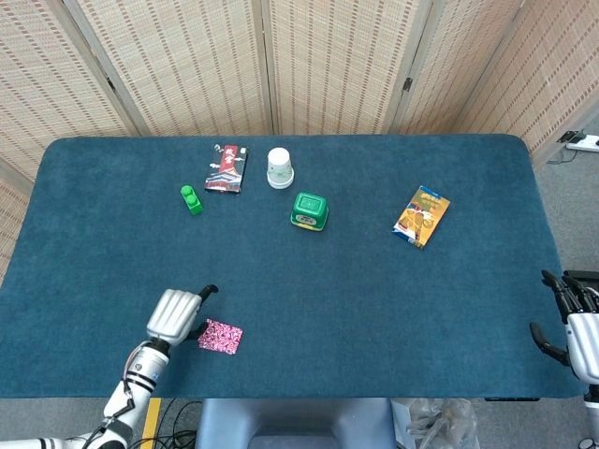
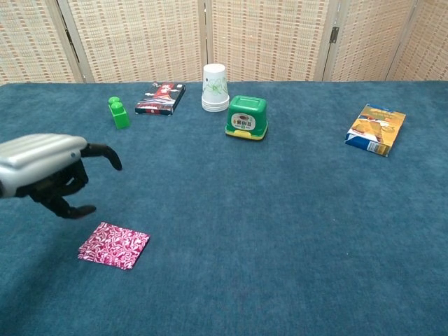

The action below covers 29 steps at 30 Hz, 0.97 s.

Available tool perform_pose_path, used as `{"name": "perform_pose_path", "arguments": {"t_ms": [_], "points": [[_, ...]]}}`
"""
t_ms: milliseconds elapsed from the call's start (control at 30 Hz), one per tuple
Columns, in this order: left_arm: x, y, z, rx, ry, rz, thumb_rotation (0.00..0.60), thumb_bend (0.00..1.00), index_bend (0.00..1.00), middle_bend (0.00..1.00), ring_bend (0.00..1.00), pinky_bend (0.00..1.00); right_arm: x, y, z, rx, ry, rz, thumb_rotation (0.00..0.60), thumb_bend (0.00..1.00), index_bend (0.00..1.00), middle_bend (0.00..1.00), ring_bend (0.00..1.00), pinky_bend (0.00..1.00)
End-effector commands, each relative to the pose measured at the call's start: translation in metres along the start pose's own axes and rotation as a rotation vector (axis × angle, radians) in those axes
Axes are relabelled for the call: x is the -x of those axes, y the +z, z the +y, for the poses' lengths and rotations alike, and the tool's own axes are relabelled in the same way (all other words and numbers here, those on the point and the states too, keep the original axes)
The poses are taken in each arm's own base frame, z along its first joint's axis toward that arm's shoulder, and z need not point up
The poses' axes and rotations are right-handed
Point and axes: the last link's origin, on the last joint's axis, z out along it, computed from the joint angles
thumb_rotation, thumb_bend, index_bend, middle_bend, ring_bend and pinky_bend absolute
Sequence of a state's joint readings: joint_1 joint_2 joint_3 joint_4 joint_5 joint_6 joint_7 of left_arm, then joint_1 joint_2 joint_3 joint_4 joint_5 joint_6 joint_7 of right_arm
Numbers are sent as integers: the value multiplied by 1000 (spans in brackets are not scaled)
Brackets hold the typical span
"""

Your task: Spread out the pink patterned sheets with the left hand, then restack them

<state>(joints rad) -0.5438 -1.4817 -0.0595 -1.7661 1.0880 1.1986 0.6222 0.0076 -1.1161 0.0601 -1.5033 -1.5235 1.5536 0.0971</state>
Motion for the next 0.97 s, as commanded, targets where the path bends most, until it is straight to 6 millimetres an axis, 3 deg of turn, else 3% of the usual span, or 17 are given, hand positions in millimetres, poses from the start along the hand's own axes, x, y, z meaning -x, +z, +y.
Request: {"name": "perform_pose_path", "arguments": {"t_ms": [33, 267, 467, 667, 967], "points": [[-21, 5, -32, -76, -20, 78, 600, 323, 305, 833, 743, 974, -1, 2, 0, -1, -5, -6, 600, 385, 83, 248, 132, 194], [-31, -7, -89, -176, -7, 173, 600, 323, 331, 684, 584, 839, 0, 9, -2, -30, 11, -60, 600, 389, 83, 245, 131, 194], [-32, -41, -123, -239, -1, 214, 600, 323, 334, 533, 433, 585, 1, 14, -9, -73, 47, -70, 600, 393, 83, 240, 131, 194], [-32, -83, -142, -279, 11, 279, 600, 323, 331, 481, 389, 519, 0, 14, -14, -104, 95, -49, 600, 393, 83, 240, 131, 194], [-27, -135, -142, -324, 22, 274, 600, 323, 318, 453, 359, 434, 1, 9, -19, -123, 110, -49, 600, 393, 96, 240, 131, 194]]}}
